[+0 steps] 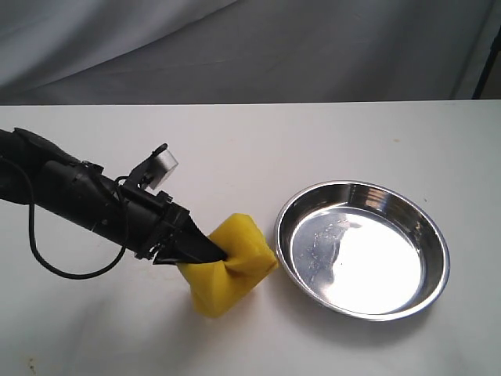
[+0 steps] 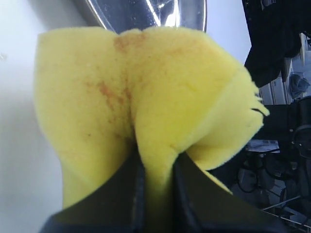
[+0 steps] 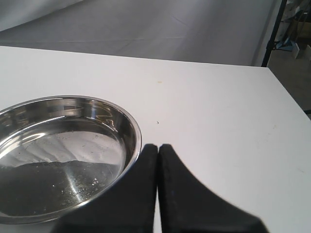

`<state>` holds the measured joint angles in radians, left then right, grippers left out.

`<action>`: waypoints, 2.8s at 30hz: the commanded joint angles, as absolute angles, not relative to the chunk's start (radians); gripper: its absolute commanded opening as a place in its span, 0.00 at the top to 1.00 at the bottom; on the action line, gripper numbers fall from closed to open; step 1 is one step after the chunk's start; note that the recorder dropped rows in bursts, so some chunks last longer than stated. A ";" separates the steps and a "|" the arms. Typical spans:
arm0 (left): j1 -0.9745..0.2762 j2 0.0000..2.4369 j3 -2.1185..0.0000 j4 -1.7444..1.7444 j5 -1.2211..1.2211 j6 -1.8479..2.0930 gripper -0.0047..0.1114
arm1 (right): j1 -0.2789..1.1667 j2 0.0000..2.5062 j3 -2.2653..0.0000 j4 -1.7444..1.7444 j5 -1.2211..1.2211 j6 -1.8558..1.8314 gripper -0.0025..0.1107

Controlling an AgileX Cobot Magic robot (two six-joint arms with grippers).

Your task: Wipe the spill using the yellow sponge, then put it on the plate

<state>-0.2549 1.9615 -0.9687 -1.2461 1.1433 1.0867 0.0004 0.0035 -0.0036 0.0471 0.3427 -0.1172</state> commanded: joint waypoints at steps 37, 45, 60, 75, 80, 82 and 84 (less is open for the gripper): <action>0.212 2.116 -1.019 -1.060 0.895 1.003 0.96 | 0.002 0.000 0.000 0.051 0.342 -0.119 0.98; 0.321 2.116 -1.019 -1.066 0.885 1.003 0.96 | 0.002 0.000 0.000 0.051 0.342 -0.119 0.98; 0.382 2.114 -1.214 -1.107 1.185 1.003 0.96 | 0.002 0.000 0.000 0.051 0.342 -0.119 0.98; 0.378 1.974 -1.243 -1.189 1.221 1.000 0.96 | 0.002 0.000 0.000 0.051 0.342 -0.119 0.98; 0.323 1.938 -1.243 -1.175 1.221 0.999 0.96 | 0.002 0.000 0.000 0.051 0.342 -0.119 0.98; 0.271 1.930 -1.243 -1.197 1.221 1.002 0.96 | 0.002 0.000 0.000 0.051 0.342 -0.119 0.98; 0.210 1.927 -1.243 -1.219 1.221 1.003 0.96 | 0.002 0.000 0.000 0.051 0.342 -0.119 0.98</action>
